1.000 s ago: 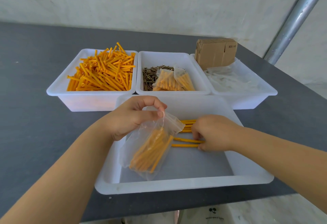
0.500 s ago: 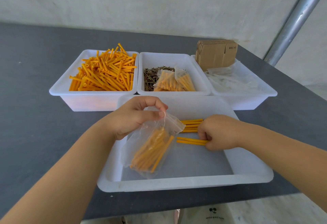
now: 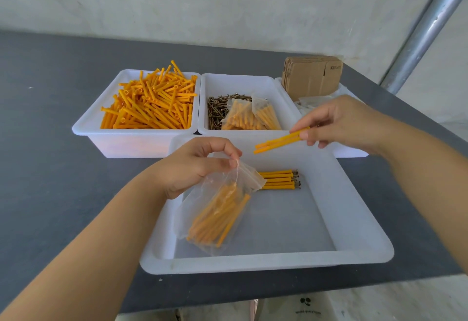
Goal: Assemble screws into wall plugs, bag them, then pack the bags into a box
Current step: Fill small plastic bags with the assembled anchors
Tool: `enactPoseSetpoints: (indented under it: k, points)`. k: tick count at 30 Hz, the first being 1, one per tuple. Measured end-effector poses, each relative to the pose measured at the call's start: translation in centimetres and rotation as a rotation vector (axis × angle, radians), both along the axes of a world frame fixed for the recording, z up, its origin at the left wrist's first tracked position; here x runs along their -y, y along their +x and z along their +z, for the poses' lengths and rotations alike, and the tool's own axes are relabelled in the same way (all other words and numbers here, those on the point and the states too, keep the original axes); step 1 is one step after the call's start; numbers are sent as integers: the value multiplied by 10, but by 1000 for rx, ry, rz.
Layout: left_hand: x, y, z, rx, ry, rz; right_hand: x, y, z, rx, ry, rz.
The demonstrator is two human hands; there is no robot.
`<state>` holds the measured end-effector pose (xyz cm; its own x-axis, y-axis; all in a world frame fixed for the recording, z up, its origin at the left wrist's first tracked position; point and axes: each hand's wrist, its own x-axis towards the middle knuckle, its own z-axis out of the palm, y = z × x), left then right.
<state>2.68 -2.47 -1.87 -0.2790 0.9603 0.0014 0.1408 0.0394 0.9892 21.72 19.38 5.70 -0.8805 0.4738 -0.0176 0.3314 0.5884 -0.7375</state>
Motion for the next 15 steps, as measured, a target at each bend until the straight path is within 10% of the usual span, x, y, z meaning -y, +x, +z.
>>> enactPoseSetpoints:
  k: [8, 15]
  points:
    - [2, 1, 2, 31, 25, -33, 51, -59, -4, 210, 115, 307]
    - [4, 0, 4, 113, 89, -84, 57, -71, -7, 236, -204, 355]
